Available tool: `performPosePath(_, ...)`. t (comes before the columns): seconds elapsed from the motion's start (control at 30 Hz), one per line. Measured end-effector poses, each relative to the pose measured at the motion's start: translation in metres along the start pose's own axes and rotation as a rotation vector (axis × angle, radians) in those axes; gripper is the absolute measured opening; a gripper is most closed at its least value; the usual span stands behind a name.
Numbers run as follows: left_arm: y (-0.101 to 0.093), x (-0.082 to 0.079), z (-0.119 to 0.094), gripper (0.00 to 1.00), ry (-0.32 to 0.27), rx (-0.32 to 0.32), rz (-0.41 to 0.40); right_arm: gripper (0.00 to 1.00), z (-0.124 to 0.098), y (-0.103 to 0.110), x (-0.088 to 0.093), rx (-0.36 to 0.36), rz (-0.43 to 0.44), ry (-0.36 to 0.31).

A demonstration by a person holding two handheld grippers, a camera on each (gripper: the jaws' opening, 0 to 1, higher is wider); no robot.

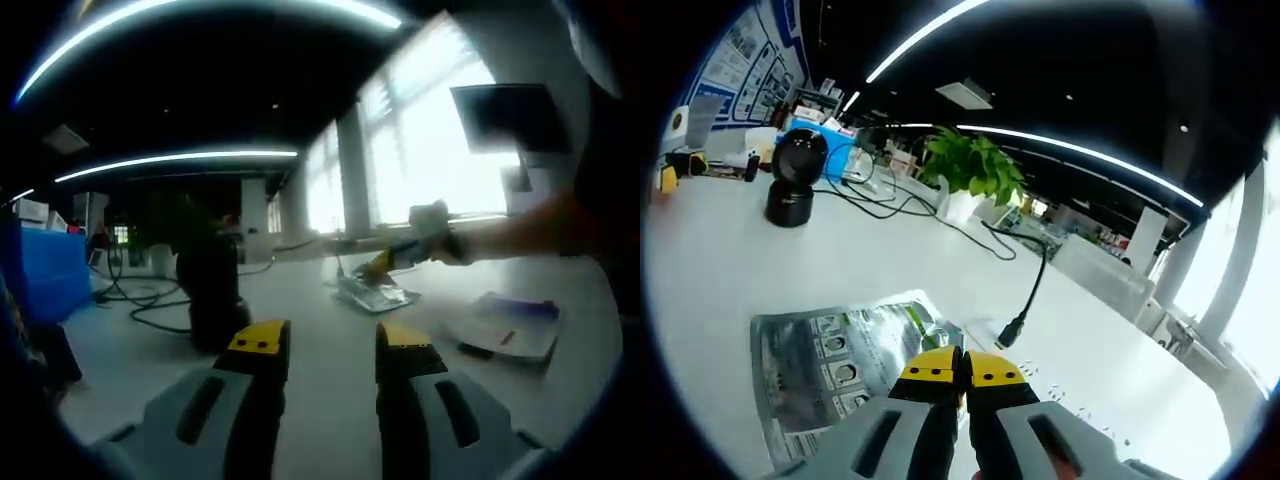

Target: Clip sheet goods on table flip sheet goods clip sheet goods scan sheet goods put sheet goods back to table

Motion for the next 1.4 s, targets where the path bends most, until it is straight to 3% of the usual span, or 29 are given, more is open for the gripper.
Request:
performPosePath(0.63, 0.002, 0.002, -0.001, 0.27, 0.003, 0.006, -0.012, 0.00, 0.007, 0.000, 0.013, -0.009, 0.027, 0.034)
performPosePath(1.2, 0.004, 0.002, -0.001, 0.27, 0.002, 0.002, -0.014, 0.05, 0.003, -0.004, 0.015, 0.057, 0.069, 0.067)
performPosePath(1.4, 0.003, 0.001, 0.000, 0.27, 0.002, 0.001, -0.010, 0.14, -0.005, -0.020, 0.005, 0.146, 0.215, 0.005)
Point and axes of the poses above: the point that each gripper's makers call its tool centre point, and the gripper's own axes: z roughly forward along the fingers, y roughly to its left, x roughly out of its underside, the point moved 9 cm from there along -z, roughly backward along the fingers, and after that the axes turned 3 degrees about x, right-handed, at the moved point
